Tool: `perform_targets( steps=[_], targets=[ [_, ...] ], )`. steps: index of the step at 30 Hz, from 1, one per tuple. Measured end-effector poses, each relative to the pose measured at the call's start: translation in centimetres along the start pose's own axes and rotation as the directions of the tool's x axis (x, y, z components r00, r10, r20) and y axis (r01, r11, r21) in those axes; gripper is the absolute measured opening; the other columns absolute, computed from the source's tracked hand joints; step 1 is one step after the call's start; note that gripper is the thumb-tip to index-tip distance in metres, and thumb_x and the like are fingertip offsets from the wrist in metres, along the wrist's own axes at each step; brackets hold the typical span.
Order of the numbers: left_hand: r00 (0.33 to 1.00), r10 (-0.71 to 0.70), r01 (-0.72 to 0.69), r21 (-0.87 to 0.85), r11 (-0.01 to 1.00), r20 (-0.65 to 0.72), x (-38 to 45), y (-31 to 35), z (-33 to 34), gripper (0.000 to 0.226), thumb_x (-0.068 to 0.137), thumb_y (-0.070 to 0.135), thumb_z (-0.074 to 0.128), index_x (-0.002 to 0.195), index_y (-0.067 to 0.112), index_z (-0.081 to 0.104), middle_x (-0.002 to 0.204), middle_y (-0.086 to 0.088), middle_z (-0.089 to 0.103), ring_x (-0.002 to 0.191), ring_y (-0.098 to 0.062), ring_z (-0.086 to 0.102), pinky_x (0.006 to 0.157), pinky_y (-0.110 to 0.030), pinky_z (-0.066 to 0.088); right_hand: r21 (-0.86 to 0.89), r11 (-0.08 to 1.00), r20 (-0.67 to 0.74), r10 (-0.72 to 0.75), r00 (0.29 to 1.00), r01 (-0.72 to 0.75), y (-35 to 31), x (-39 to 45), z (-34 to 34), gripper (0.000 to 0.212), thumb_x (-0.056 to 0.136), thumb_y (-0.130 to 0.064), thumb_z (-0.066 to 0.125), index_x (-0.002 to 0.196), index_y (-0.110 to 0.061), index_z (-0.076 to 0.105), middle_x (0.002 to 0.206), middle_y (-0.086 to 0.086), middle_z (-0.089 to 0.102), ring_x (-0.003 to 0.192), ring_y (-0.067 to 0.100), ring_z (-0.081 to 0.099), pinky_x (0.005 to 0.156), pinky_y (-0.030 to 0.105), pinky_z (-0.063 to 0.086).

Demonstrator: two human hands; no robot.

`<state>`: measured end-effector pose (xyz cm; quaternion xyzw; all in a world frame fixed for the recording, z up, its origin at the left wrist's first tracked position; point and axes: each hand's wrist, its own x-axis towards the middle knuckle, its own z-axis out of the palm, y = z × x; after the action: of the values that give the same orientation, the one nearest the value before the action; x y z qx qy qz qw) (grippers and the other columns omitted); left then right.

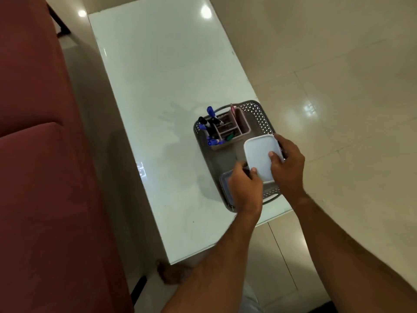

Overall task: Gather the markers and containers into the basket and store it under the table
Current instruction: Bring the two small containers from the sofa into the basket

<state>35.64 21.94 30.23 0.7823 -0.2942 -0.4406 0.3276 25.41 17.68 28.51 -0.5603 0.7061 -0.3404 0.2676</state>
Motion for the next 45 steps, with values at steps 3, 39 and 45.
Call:
perform_targets(
  steps=[3, 39, 45],
  targets=[
    [0.997, -0.008, 0.002, 0.074, 0.997, 0.073, 0.7, -0.3, 1.9, 0.025, 0.098, 0.020, 0.066, 0.122, 0.015, 0.065, 0.113, -0.006, 0.074, 0.101, -0.021, 0.071, 0.084, -0.032, 0.060, -0.042, 0.999, 0.042, -0.014, 0.999, 0.016, 2.2, 1.1, -0.2, 0.051, 0.084, -0.006, 0.059, 0.136, -0.006, 0.062, 0.131, 0.017, 0.067, 0.118, 0.036, 0.062, 0.101, 0.052, 0.053],
    [0.977, -0.119, 0.057, 0.319, 0.946, 0.178, 3.0, -4.2, 5.1, 0.038, 0.094, 0.014, 0.070, 0.126, 0.017, 0.051, 0.121, -0.007, 0.069, 0.110, -0.026, 0.069, 0.085, -0.038, 0.062, -0.370, 0.927, 0.218, 0.028, 0.976, 0.056, 7.8, 1.0, 2.6, 0.041, 0.097, -0.001, 0.060, 0.138, -0.004, 0.058, 0.137, 0.021, 0.057, 0.124, 0.041, 0.057, 0.101, 0.056, 0.056],
    [0.989, -0.021, -0.028, 0.332, 0.943, 0.144, 4.2, -3.2, 2.6, 0.027, 0.099, 0.026, 0.064, 0.123, 0.017, 0.056, 0.119, -0.006, 0.071, 0.110, -0.024, 0.069, 0.089, -0.037, 0.060, -0.414, 0.880, 0.101, -0.209, 0.973, 0.233, 5.3, 0.7, 4.1, 0.035, 0.102, -0.016, 0.050, 0.128, 0.002, 0.062, 0.130, 0.025, 0.063, 0.121, 0.041, 0.059, 0.099, 0.050, 0.053]
  ],
)
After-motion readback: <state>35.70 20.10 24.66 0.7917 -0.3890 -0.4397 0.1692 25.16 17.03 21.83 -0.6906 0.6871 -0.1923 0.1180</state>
